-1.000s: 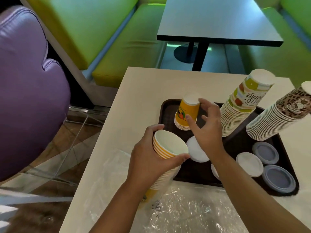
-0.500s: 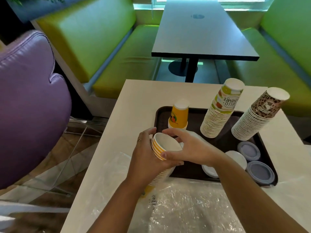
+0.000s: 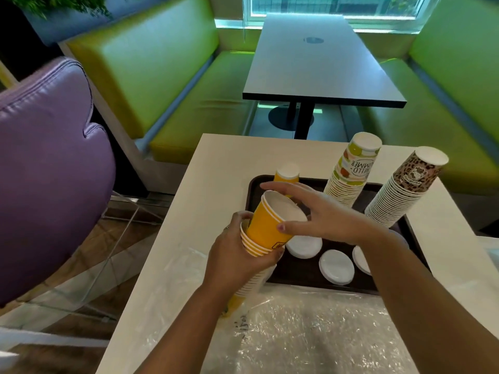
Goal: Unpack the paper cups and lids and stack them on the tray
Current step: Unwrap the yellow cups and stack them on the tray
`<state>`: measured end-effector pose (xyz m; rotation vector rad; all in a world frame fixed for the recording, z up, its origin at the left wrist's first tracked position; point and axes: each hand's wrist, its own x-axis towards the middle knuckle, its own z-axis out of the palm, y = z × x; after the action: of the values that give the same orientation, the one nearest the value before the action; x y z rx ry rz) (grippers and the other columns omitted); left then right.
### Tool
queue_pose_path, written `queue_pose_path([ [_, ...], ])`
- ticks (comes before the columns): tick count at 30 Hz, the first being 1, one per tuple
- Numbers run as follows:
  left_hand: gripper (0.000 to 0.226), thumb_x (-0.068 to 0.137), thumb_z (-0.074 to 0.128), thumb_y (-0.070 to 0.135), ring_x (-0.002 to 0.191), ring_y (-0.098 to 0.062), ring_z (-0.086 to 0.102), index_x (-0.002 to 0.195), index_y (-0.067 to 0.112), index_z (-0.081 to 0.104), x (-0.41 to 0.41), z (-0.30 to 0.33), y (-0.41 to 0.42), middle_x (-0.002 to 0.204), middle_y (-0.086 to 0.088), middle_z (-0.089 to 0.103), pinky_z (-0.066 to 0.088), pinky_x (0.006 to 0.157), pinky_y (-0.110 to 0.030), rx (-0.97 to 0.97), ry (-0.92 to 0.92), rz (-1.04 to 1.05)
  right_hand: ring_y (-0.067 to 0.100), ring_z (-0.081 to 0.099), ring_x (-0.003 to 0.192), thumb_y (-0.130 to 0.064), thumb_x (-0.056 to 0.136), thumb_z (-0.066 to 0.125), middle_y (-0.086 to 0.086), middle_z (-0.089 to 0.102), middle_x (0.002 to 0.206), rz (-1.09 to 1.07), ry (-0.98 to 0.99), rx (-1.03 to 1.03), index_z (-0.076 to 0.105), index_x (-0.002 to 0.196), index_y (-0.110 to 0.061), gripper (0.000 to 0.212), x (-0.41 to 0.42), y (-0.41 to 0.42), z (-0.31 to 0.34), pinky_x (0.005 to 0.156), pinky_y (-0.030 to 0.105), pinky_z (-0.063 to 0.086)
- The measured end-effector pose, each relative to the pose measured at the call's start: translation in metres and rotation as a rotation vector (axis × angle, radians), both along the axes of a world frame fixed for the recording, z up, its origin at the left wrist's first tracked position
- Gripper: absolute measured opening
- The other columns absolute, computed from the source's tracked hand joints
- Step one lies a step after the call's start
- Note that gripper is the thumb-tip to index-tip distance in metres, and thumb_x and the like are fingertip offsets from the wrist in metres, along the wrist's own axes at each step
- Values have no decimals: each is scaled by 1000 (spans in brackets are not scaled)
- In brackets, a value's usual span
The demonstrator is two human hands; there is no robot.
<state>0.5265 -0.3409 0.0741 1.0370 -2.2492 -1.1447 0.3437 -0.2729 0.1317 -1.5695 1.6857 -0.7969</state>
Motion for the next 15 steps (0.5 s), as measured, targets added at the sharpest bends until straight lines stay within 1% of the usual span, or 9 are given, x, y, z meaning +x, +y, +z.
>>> queue_pose_path([
  [2,70,62,80,54,91,-3,58,115,40,36,0,0,0,106,17,56,48,72,-12,-5,9,-22,10,45,119,-41,78,69,-13,38,133,91,132,32,27,131,-63,72,-4,1,8,94,36,49],
  [5,68,62,81,54,88,-3,59,113,40,38,-1,-2,1,104,17,57,47,71,-12,-19,3,-35,4,46,106,-31,73,77,-14,38,129,170,438,7,31,134,-43,77,-6,0,22,81,16,44],
  [6,69,62,81,54,88,-3,58,113,40,37,-2,-3,1,104,17,56,46,70,-10,-19,-1,-38,4,45,102,-27,72,78,-14,37,129,184,564,-8,32,133,-37,76,-5,-1,25,77,13,42],
  [7,69,62,81,53,88,-2,57,113,40,37,-2,-3,1,104,17,55,45,70,-9,-20,-5,-40,5,45,104,-22,72,77,-13,36,130,203,689,-22,32,132,-33,76,-2,-2,28,78,14,42],
  [10,69,62,81,52,88,-2,57,113,40,36,-4,-4,0,104,16,55,45,70,-10,-21,2,-39,17,38,126,-15,75,74,-7,30,139,250,1020,-72,25,139,-31,82,11,-7,18,96,33,45],
  [11,69,62,81,51,87,-2,57,113,40,37,-4,-4,0,104,16,56,45,69,-10,-18,9,-35,20,36,130,-14,74,74,-4,33,140,242,1086,-121,26,141,-30,84,14,-8,13,97,36,44],
  [12,68,62,81,51,86,-1,57,112,40,37,-5,-4,-1,104,17,56,45,69,-10,-13,12,-31,23,38,130,-14,70,77,-2,39,139,239,1131,-174,32,140,-28,84,16,-9,8,94,38,46],
  [14,67,62,81,51,84,2,57,111,42,36,-4,-3,-4,102,18,55,44,67,-7,1,10,-22,27,49,121,-13,56,85,1,54,129,225,1172,-263,50,129,-23,81,12,-12,3,84,43,48],
  [15,67,62,81,51,83,3,57,111,42,36,-3,-2,-6,100,19,55,44,66,-6,8,9,-16,28,53,118,-13,50,88,3,57,126,197,1190,-311,55,125,-21,82,7,-14,3,82,45,49],
])
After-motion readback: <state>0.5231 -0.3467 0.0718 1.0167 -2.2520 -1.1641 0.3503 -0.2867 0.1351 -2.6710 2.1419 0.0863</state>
